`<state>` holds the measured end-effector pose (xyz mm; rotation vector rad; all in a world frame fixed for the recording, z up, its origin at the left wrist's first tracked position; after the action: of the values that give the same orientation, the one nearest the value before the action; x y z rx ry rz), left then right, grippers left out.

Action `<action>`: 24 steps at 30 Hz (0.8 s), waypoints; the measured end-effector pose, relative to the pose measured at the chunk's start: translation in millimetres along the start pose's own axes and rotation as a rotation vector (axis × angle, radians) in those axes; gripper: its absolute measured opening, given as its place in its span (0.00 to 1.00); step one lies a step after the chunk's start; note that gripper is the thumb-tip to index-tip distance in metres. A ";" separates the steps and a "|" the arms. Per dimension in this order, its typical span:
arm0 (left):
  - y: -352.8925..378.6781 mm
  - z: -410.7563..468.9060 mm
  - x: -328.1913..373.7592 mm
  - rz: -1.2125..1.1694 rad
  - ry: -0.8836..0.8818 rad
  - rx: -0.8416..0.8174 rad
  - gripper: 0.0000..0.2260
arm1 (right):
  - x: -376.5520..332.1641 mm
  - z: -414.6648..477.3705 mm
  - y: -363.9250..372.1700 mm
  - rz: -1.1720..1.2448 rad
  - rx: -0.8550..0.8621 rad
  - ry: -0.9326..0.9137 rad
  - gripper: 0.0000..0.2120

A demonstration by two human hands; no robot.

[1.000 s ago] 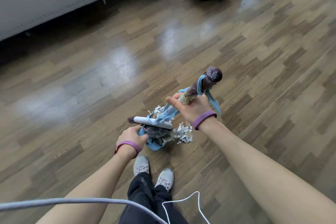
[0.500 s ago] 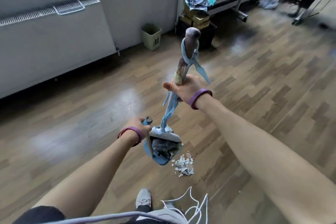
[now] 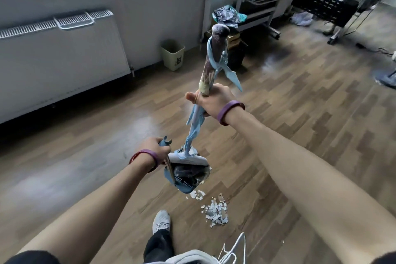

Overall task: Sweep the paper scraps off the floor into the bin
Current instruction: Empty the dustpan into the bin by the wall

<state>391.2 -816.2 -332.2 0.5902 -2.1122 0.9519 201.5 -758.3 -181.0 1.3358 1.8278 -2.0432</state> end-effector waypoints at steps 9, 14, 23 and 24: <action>-65.6 91.2 23.7 0.095 0.019 -0.019 0.05 | -45.4 109.1 33.9 -0.025 -0.025 0.000 0.26; -95.7 128.1 53.0 0.166 0.048 0.010 0.06 | -64.3 155.6 35.8 -0.024 -0.011 -0.016 0.27; -132.5 202.2 93.0 0.197 0.045 0.123 0.07 | -84.8 246.6 21.4 -0.049 0.008 -0.084 0.29; -134.0 209.4 96.6 0.187 0.039 0.134 0.07 | -86.5 255.9 20.1 -0.055 0.011 -0.100 0.29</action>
<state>327.2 -1072.4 -294.1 0.4411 -2.1081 1.2065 130.5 -1019.3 -166.5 1.1757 1.8336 -2.1084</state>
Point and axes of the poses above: each hand's wrist, its own z-axis towards the middle knuckle, its own y-axis out of the palm, x = y × z, the point moved 10 cm from there along z, towards the middle knuckle, and after that the axes turned 12 degrees about -z, right-handed, at the moved point
